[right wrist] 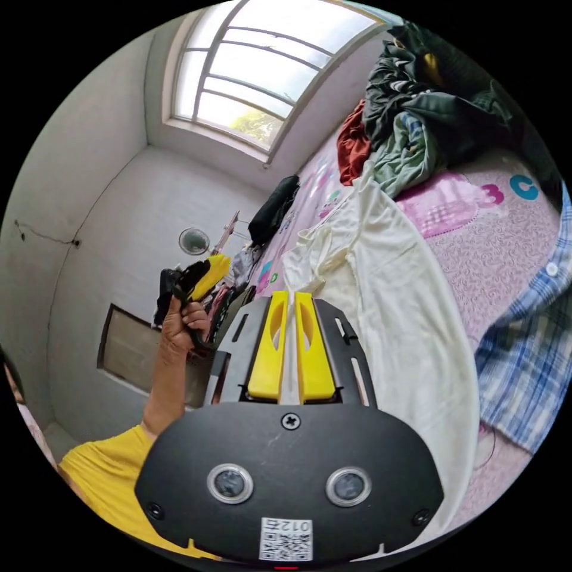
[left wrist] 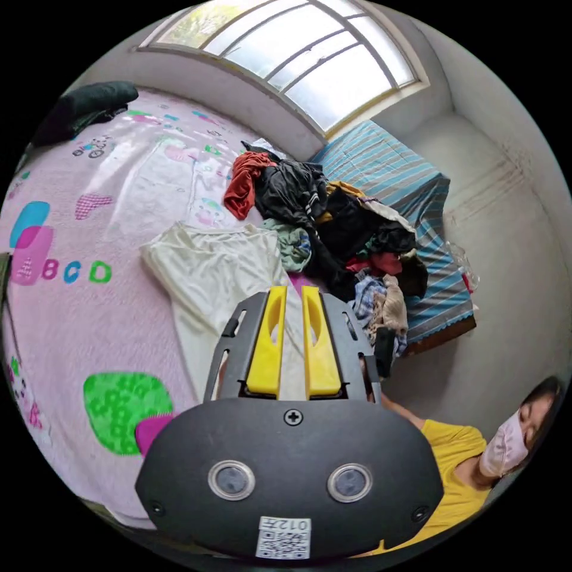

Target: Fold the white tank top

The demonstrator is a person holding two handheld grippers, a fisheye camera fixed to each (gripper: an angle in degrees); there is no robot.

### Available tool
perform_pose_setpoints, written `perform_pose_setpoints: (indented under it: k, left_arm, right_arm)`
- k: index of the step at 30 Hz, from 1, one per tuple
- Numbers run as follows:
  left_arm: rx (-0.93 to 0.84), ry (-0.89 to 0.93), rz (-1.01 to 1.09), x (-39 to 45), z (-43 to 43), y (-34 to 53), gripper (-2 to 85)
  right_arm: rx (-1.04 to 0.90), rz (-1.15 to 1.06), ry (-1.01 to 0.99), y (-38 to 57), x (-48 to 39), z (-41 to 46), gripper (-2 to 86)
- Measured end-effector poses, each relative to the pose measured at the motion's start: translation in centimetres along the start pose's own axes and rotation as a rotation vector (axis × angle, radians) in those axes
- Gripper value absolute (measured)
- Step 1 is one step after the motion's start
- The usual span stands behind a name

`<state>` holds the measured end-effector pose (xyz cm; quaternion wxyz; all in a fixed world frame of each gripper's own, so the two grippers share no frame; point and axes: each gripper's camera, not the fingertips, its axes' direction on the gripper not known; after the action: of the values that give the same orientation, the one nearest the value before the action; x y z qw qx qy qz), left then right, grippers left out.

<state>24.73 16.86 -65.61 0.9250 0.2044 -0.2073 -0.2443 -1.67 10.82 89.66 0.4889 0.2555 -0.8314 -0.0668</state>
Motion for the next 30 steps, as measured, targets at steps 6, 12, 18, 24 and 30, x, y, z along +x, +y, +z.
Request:
perform_pose_setpoints:
  k: [6, 12, 18, 24, 30]
  left_arm:
    - [0.045, -0.208, -0.077, 2.9, -12.8, 21.7, 3.9]
    - [0.076, -0.253, -0.266, 2.2, -16.6, 36.5, 5.5]
    - [0.232, -0.103, -0.307, 0.3, -18.4, 38.8, 7.4]
    - [0.246, -0.016, -0.255, 2.1, -21.0, 36.3, 3.3]
    - [0.289, -0.024, -0.151, 8.5, -26.5, 33.2, 1.0]
  right_arm:
    - [-0.114, -0.136, -0.038, 9.0, -4.6, -2.6, 1.0]
    - [-0.223, -0.366, 0.058, 17.9, -10.1, -1.9, 0.9]
    - [-0.284, -0.383, 0.046, 20.6, -13.0, -0.3, 1.0]
    - [-0.277, -0.472, 0.129, 19.9, -16.6, 0.5, 1.1]
    - [-0.274, -0.428, 0.205, 11.1, -17.6, 4.6, 1.8]
